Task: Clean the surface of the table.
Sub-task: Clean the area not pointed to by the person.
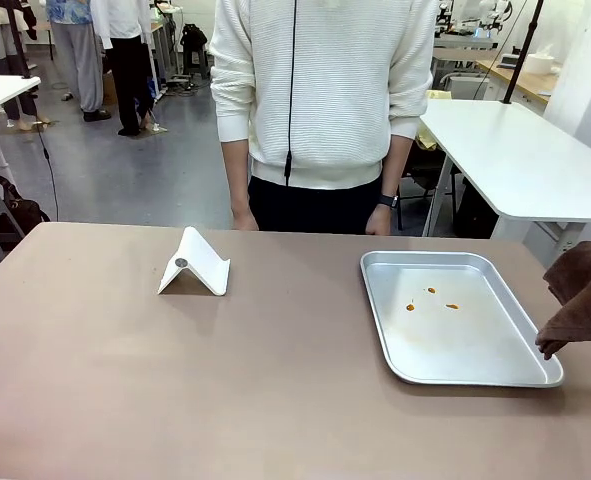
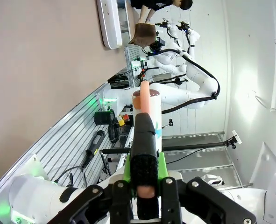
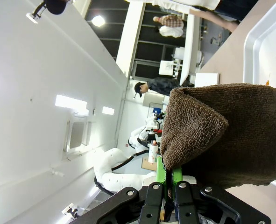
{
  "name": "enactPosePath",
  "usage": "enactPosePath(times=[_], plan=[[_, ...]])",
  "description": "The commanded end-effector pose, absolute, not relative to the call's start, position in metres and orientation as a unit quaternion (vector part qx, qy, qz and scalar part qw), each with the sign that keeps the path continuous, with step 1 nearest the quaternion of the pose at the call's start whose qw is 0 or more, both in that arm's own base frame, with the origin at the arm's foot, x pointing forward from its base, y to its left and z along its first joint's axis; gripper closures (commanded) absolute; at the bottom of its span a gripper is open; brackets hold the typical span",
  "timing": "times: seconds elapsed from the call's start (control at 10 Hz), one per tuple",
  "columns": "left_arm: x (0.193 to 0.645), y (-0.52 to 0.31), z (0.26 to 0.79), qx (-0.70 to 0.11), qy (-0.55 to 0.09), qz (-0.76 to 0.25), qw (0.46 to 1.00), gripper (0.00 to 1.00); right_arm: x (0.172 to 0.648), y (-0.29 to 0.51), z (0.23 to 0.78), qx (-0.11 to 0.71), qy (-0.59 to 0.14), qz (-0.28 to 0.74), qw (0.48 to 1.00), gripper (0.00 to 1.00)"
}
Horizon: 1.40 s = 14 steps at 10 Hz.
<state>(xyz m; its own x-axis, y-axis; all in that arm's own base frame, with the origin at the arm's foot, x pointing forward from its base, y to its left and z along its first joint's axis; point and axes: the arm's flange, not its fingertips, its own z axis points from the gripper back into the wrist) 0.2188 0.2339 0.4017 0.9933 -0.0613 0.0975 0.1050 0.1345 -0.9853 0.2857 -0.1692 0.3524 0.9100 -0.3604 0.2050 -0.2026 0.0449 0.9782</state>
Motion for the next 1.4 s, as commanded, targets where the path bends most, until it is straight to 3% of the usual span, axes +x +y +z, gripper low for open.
enactPosePath(times=[0.0,0.3,0.6,1.0,1.1,1.3], plan=[[0.216,0.229,0.405,-0.656,-0.017,-0.048,0.753,0.78,0.288,-0.159,0.358,0.663,-0.195,-0.021,0.722,0.95],[0.216,0.229,0.405,-0.656,-0.017,-0.048,0.753,0.78,0.322,-0.117,0.386,0.559,-0.175,0.038,0.809,0.95],[0.216,0.229,0.405,-0.656,-0.017,-0.048,0.753,0.78,0.383,-0.085,0.39,0.455,-0.183,0.032,0.871,0.95],[0.216,0.229,0.405,-0.656,-0.017,-0.048,0.753,0.78,0.448,-0.07,0.389,0.356,-0.171,0.008,0.919,0.95],[0.216,0.229,0.405,-0.656,-0.017,-0.048,0.753,0.78,0.462,-0.069,0.378,0.339,-0.159,0.0,0.927,1.0],[0.216,0.229,0.405,-0.656,-0.017,-0.048,0.753,0.78,0.48,-0.07,0.353,0.334,-0.15,-0.022,0.93,1.0]])
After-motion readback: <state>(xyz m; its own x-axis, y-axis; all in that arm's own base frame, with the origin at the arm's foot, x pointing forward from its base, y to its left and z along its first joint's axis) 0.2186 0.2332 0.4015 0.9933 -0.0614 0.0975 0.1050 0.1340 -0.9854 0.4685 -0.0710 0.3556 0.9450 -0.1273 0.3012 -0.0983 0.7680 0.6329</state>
